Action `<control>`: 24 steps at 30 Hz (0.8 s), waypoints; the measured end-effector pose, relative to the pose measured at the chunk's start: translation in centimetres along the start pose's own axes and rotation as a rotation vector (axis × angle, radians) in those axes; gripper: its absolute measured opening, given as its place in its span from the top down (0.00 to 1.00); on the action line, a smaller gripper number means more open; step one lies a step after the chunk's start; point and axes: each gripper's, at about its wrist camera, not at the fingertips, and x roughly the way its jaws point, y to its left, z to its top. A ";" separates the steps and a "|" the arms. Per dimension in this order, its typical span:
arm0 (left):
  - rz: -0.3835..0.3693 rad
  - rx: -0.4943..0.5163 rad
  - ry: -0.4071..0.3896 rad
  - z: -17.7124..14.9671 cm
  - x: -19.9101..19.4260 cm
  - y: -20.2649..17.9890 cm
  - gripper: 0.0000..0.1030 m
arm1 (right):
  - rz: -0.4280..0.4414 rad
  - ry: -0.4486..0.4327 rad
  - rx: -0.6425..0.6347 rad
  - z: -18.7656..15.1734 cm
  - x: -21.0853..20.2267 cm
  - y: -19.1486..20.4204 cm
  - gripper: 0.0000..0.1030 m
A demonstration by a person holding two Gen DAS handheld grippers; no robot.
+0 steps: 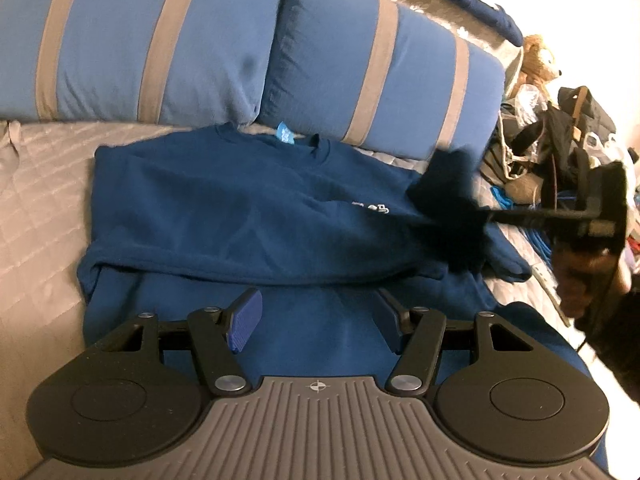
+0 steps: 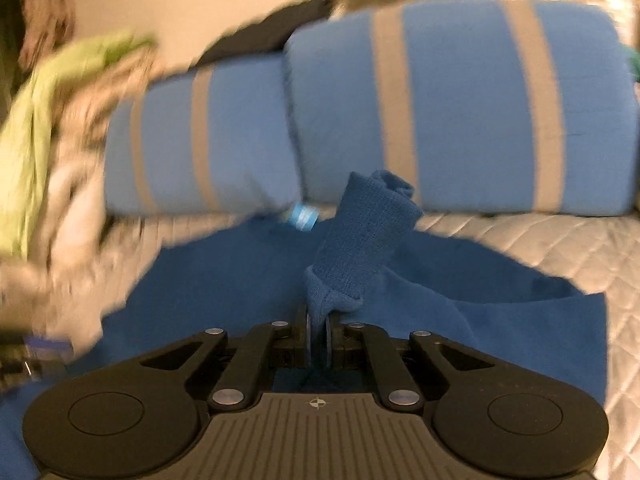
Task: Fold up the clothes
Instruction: 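Lay the sleeve across the body and open the right gripper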
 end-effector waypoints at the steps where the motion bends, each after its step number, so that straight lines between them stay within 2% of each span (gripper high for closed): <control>1: -0.007 -0.024 0.012 0.1 0.2 0.4 0.42 | -0.003 0.043 -0.027 -0.3 0.8 0.6 0.84; 2: -0.022 -0.056 0.024 0.3 0.3 1.0 0.42 | -0.001 0.075 -0.052 -0.6 1.3 1.1 0.81; 3: -0.042 -0.092 0.036 0.4 0.5 1.6 0.42 | 0.005 0.101 -0.076 -0.9 1.7 1.5 0.72; 4: -0.054 -0.117 0.047 0.5 0.6 2.0 0.42 | 0.015 0.117 -0.097 -1.1 1.8 1.8 0.58; 5: -0.066 -0.142 0.058 0.6 0.8 2.4 0.42 | 0.023 0.120 -0.113 -1.3 1.5 2.0 0.51; 6: -0.078 -0.167 0.069 0.7 0.9 2.8 0.42 | 0.029 0.118 -0.128 -1.5 1.1 2.1 0.38; 10: -0.105 -0.180 0.091 2.1 1.2 2.9 0.42 | 0.038 0.114 -0.183 -2.1 -0.6 2.5 0.21; 16: -0.190 -0.204 0.115 5.7 2.7 1.9 0.42 | -0.016 0.089 -0.249 -2.3 -2.4 2.1 0.05; 24: -0.325 -0.299 0.229 8.0 10.1 0.1 0.42 | -0.045 0.039 -0.253 -2.4 -4.5 1.1 0.03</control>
